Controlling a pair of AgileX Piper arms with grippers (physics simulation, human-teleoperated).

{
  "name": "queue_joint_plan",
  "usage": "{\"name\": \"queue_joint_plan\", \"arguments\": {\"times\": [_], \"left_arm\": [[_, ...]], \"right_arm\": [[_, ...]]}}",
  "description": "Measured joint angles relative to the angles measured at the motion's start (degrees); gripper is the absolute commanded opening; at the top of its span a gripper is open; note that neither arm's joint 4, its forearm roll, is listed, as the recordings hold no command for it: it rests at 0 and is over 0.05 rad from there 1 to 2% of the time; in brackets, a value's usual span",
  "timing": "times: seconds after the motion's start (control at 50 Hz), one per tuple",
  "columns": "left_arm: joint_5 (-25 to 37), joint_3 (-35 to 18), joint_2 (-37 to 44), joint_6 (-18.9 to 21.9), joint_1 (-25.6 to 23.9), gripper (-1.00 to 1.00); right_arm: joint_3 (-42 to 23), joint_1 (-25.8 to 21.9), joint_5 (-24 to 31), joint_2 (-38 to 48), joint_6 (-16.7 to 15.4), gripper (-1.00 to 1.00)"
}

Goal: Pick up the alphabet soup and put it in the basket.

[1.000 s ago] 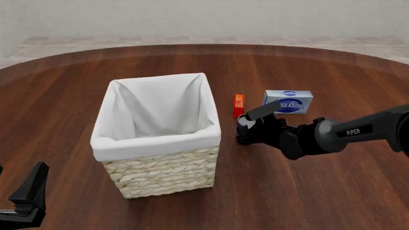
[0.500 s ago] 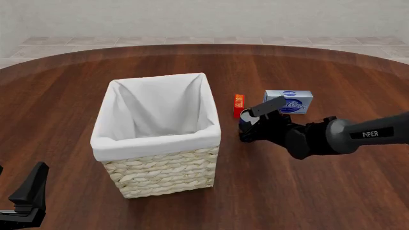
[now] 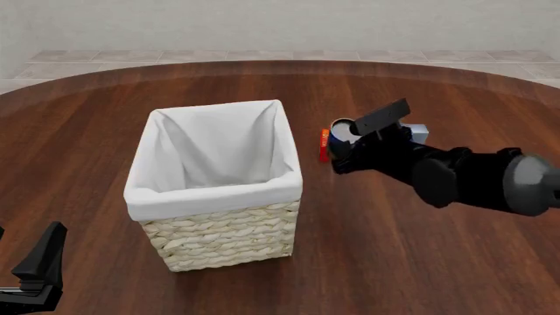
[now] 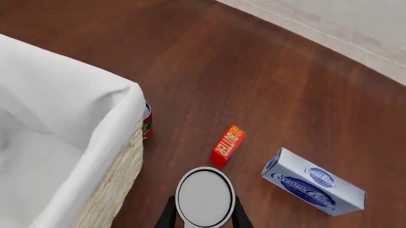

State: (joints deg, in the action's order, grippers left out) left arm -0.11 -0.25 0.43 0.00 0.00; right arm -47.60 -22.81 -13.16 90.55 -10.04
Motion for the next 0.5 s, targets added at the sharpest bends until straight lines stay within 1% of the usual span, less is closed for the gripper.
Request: {"name": "queue_joint_plan", "arguments": {"times": [0.24, 0.5], "left_arm": [[0.00, 0.00, 0.00, 0.00, 0.00, 1.00], [0.00, 0.00, 0.00, 0.00, 0.00, 1.00]], "right_arm": [[-1.75, -0.87, 4.39, -5.69, -2.10, -1.00], [-5.03, -1.52, 9.35, -11.14, -4.47, -1.00]]}}
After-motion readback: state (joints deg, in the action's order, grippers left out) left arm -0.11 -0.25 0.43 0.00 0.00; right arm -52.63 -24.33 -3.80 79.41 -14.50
